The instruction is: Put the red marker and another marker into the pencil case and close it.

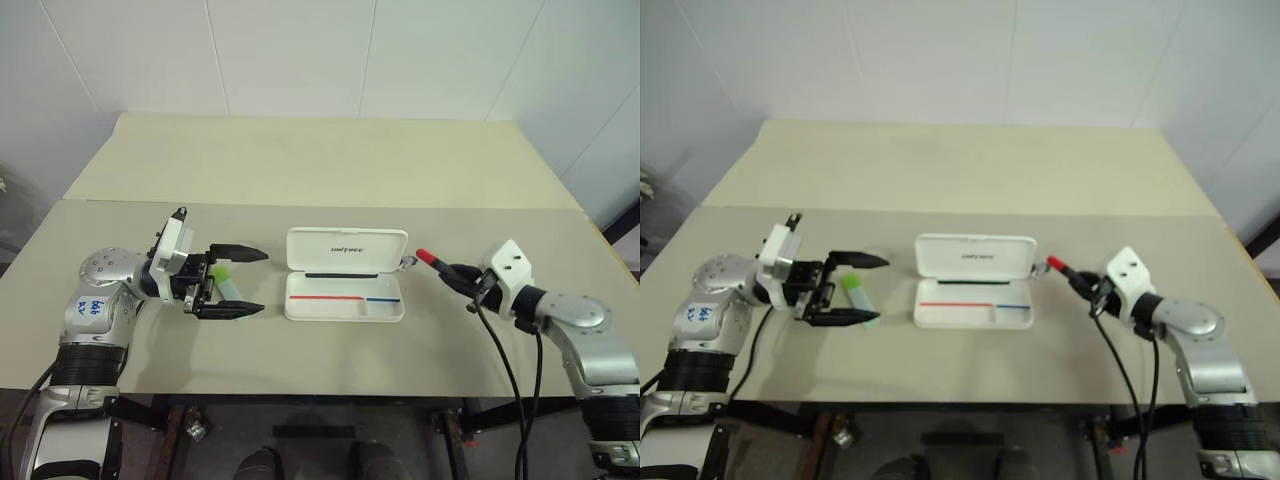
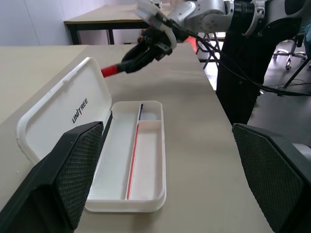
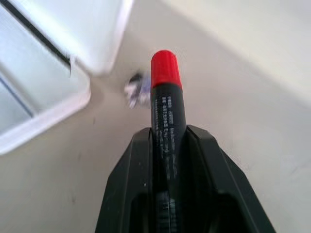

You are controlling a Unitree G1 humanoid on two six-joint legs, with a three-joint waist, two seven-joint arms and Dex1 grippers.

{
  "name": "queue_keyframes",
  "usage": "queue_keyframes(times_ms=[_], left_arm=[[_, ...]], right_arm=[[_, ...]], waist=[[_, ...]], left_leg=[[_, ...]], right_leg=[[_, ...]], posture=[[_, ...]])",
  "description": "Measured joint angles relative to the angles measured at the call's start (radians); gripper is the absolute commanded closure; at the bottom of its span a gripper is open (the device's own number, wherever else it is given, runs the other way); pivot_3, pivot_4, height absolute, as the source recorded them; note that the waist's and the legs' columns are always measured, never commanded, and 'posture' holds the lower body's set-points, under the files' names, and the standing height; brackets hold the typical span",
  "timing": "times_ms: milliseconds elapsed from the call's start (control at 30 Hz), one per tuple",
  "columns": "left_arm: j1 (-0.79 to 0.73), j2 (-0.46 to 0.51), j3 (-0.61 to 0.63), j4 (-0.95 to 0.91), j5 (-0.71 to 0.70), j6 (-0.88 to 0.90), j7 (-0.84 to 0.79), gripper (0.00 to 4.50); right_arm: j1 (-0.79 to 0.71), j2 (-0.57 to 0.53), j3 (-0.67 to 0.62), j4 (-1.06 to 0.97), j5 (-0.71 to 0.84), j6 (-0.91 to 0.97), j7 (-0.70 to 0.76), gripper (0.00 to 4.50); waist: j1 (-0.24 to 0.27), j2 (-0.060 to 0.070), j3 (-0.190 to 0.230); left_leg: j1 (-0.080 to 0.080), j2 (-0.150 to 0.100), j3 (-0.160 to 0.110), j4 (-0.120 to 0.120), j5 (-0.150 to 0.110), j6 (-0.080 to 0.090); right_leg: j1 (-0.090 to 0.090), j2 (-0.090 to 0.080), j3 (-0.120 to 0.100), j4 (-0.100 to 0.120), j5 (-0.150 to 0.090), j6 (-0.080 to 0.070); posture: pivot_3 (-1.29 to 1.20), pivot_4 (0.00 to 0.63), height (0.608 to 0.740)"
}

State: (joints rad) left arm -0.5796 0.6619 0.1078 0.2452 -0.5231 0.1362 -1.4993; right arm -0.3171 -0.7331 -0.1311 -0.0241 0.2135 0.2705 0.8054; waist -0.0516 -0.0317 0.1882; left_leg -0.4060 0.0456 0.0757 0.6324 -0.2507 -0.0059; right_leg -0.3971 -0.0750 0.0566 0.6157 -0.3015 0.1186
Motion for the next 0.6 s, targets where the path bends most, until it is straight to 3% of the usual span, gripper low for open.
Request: queue_keyframes(times_ms=[300,600], left_arm=[[-0.003,-0.020,0.010,0.008,-0.026,-0.017,-0.001,0.00],[0.015,-0.019,0.011,0.009,-0.044,-0.031,-0.002,0.00]], right_arm=[[-0.186,-0.031,0.004,-0.243,0.103,0.116,0.025,3.88],[-0.324,0.020,0.290,-0.254,0.094,0.106,0.188,3.88]], waist=[[0.000,0.000,0.000],[-0.002,0.000,0.000]], left_leg=[[0.000,0.001,0.002,-0.001,0.000,0.000],[-0.001,0.001,0.002,-0.002,0.000,0.000]], right_leg=[[0.000,0.001,-0.001,-0.002,0.000,0.001],[-0.001,0.001,0.000,-0.003,0.000,0.001]], posture=[[0.00,0.150,0.740],[0.00,0.150,0.740]])
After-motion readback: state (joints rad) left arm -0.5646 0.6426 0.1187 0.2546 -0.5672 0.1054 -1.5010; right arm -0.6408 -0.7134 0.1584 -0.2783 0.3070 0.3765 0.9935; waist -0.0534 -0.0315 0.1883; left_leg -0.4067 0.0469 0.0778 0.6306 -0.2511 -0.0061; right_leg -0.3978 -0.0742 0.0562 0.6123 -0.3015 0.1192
